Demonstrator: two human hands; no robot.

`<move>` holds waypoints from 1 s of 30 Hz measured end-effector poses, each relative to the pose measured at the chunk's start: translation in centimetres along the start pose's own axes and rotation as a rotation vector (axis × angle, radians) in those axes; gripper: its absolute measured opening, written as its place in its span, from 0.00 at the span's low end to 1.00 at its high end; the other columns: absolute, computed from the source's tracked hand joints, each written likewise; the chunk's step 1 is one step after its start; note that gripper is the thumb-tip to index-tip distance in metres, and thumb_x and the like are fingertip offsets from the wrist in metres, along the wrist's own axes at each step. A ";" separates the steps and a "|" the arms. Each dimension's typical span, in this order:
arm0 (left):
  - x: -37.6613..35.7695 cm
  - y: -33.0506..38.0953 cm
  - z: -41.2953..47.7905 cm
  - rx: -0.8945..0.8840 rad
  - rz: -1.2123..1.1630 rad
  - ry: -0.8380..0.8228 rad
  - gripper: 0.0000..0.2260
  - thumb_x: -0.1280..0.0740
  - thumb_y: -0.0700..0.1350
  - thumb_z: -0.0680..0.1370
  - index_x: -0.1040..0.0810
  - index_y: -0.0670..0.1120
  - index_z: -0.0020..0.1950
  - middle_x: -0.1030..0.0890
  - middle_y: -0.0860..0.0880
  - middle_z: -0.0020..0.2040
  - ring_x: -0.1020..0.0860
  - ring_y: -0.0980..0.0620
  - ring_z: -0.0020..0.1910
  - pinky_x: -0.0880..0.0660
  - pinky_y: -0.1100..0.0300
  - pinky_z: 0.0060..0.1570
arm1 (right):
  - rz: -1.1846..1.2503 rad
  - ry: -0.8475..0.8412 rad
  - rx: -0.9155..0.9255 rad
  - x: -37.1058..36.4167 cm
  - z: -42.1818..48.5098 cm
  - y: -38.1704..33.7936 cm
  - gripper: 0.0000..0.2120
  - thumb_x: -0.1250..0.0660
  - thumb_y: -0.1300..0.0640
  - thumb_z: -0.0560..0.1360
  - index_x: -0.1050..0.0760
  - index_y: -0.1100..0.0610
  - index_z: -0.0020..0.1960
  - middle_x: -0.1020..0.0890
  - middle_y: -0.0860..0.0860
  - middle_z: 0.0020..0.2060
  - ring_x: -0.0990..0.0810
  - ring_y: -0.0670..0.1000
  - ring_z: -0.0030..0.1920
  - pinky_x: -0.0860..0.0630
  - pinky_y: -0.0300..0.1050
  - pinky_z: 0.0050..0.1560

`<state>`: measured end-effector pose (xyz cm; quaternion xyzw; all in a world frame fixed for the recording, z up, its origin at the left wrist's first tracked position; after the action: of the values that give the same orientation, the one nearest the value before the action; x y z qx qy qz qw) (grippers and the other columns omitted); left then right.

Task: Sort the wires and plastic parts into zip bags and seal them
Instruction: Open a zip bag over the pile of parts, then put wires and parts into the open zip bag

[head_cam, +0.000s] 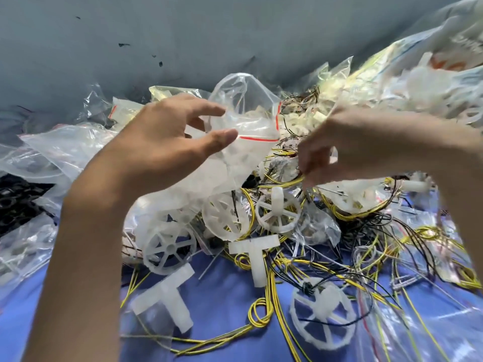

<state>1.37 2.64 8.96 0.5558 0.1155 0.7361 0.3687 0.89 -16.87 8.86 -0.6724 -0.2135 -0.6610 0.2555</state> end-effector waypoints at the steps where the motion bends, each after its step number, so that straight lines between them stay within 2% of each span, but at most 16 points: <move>1: 0.0 0.1 0.0 0.000 0.004 0.000 0.27 0.35 0.67 0.67 0.23 0.56 0.62 0.23 0.61 0.52 0.25 0.68 0.48 0.28 0.61 0.51 | -0.022 -0.125 0.004 -1.5 -0.6 0.3 0.11 0.36 0.40 0.65 0.20 0.44 0.40 0.22 0.34 0.29 0.23 0.32 0.34 0.21 0.42 0.42; 3: -0.3 0.2 0.1 -0.001 0.014 -0.001 0.25 0.36 0.64 0.68 0.23 0.55 0.62 0.23 0.62 0.51 0.25 0.69 0.46 0.29 0.62 0.49 | -0.021 -0.359 0.028 -4.9 -2.2 0.8 0.07 0.31 0.45 0.69 0.20 0.43 0.46 0.25 0.26 0.27 0.25 0.27 0.34 0.24 0.32 0.39; 4: -0.4 0.2 0.2 -0.005 0.028 -0.005 0.23 0.35 0.62 0.70 0.23 0.55 0.62 0.23 0.61 0.51 0.25 0.69 0.45 0.29 0.63 0.48 | -0.019 -0.453 0.042 -6.5 -3.1 1.0 0.10 0.29 0.49 0.71 0.21 0.42 0.51 0.26 0.25 0.28 0.26 0.26 0.34 0.26 0.28 0.38; 5: -0.6 0.2 0.3 -0.009 0.044 -0.010 0.21 0.34 0.61 0.71 0.23 0.55 0.62 0.23 0.60 0.51 0.25 0.70 0.45 0.29 0.63 0.48 | -0.030 -0.528 0.053 -7.9 -3.9 1.2 0.16 0.29 0.52 0.71 0.23 0.40 0.57 0.25 0.27 0.31 0.26 0.28 0.35 0.28 0.27 0.38; 7: -0.9 0.2 0.4 -0.020 0.074 -0.030 0.20 0.34 0.60 0.72 0.24 0.55 0.62 0.24 0.62 0.49 0.26 0.74 0.42 0.31 0.71 0.45 | -0.117 -0.563 0.077 -10.0 -5.0 1.7 0.26 0.30 0.57 0.70 0.30 0.38 0.64 0.21 0.34 0.46 0.25 0.34 0.43 0.29 0.33 0.42; 9: -1.3 0.4 0.5 -0.043 0.092 -0.063 0.22 0.35 0.61 0.71 0.24 0.55 0.62 0.26 0.65 0.48 0.28 0.79 0.41 0.33 0.79 0.41 | -0.207 -0.489 0.085 -11.1 -5.5 2.3 0.27 0.34 0.61 0.70 0.33 0.38 0.64 0.28 0.38 0.57 0.26 0.43 0.52 0.31 0.37 0.38; 11: -1.7 0.6 0.4 -0.064 0.104 -0.124 0.26 0.37 0.63 0.69 0.24 0.54 0.63 0.25 0.64 0.50 0.27 0.76 0.45 0.33 0.81 0.44 | -0.236 -0.424 0.109 -12.2 -5.7 2.4 0.24 0.39 0.64 0.71 0.34 0.42 0.60 0.33 0.40 0.56 0.26 0.48 0.52 0.29 0.42 0.37; 12: -2.0 0.7 0.3 -0.076 0.115 -0.165 0.28 0.38 0.65 0.68 0.24 0.53 0.64 0.25 0.62 0.53 0.26 0.73 0.48 0.30 0.77 0.48 | -0.244 -0.390 0.139 -12.8 -5.7 2.3 0.20 0.40 0.65 0.71 0.34 0.44 0.57 0.34 0.42 0.53 0.26 0.50 0.52 0.28 0.46 0.39; 14: -2.5 0.8 0.1 -0.105 0.142 -0.258 0.32 0.40 0.67 0.66 0.25 0.53 0.65 0.25 0.60 0.54 0.25 0.66 0.53 0.26 0.62 0.56 | -0.242 -0.318 0.193 -13.2 -5.5 2.0 0.14 0.40 0.63 0.73 0.33 0.45 0.53 0.33 0.44 0.51 0.25 0.51 0.51 0.26 0.49 0.41; 16: -2.9 0.9 -0.2 -0.110 0.160 -0.330 0.33 0.41 0.68 0.65 0.25 0.54 0.65 0.26 0.64 0.51 0.26 0.67 0.53 0.25 0.56 0.58 | -0.177 -0.261 0.208 -12.4 -5.2 2.3 0.09 0.37 0.58 0.75 0.28 0.46 0.51 0.29 0.42 0.50 0.24 0.48 0.49 0.26 0.45 0.42; 18: -3.1 0.8 -0.3 -0.101 0.172 -0.371 0.33 0.42 0.69 0.65 0.26 0.56 0.66 0.27 0.68 0.48 0.27 0.69 0.53 0.25 0.55 0.58 | -0.087 -0.200 0.229 -10.6 -4.8 2.5 0.03 0.32 0.54 0.74 0.22 0.47 0.47 0.24 0.40 0.47 0.25 0.41 0.45 0.32 0.31 0.40; 20: -3.2 0.7 -0.3 -0.095 0.183 -0.389 0.34 0.43 0.70 0.65 0.26 0.56 0.66 0.28 0.68 0.48 0.27 0.70 0.53 0.25 0.54 0.58 | -0.022 -0.137 0.233 -8.6 -4.2 2.7 0.01 0.30 0.52 0.73 0.20 0.47 0.45 0.22 0.37 0.42 0.27 0.34 0.39 0.36 0.24 0.38; 22: -3.3 0.8 -0.3 -0.096 0.193 -0.398 0.34 0.43 0.71 0.65 0.26 0.56 0.66 0.27 0.68 0.49 0.27 0.69 0.54 0.26 0.54 0.59 | -0.009 -0.076 0.160 -6.9 -3.6 3.4 0.04 0.34 0.52 0.75 0.21 0.48 0.48 0.20 0.38 0.43 0.27 0.33 0.37 0.34 0.24 0.38; 26: -3.3 0.9 -0.4 -0.084 0.194 -0.402 0.35 0.44 0.71 0.64 0.26 0.56 0.66 0.27 0.67 0.49 0.26 0.68 0.54 0.25 0.55 0.58 | 0.045 0.038 0.051 -3.8 -2.0 4.8 0.12 0.44 0.48 0.75 0.25 0.51 0.50 0.17 0.44 0.40 0.27 0.35 0.26 0.33 0.28 0.25; 29: -3.4 0.9 -0.4 -0.069 0.204 -0.397 0.36 0.45 0.71 0.63 0.26 0.56 0.66 0.26 0.66 0.51 0.26 0.68 0.54 0.26 0.55 0.58 | 0.032 0.095 -0.020 -1.7 -0.7 5.8 0.02 0.42 0.53 0.77 0.33 0.46 0.46 0.19 0.45 0.37 0.24 0.37 0.28 0.29 0.30 0.27; 30: -3.4 1.0 -0.4 -0.064 0.204 -0.397 0.36 0.45 0.71 0.63 0.26 0.55 0.66 0.26 0.65 0.52 0.26 0.67 0.54 0.26 0.55 0.59 | 0.038 0.125 -0.041 -1.0 -0.3 5.9 0.04 0.41 0.55 0.78 0.34 0.47 0.46 0.19 0.45 0.36 0.23 0.38 0.29 0.27 0.33 0.29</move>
<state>1.00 -0.26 6.86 0.6864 -0.0397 0.6492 0.3253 4.35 -21.60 7.52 -0.6391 -0.1707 -0.7008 0.2672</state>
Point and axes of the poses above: each hand's wrist, its own z-axis towards the middle knuckle, its own x-axis out of the back of the hand, y = z × x, the point moved 5 cm from there along z, towards the middle knuckle
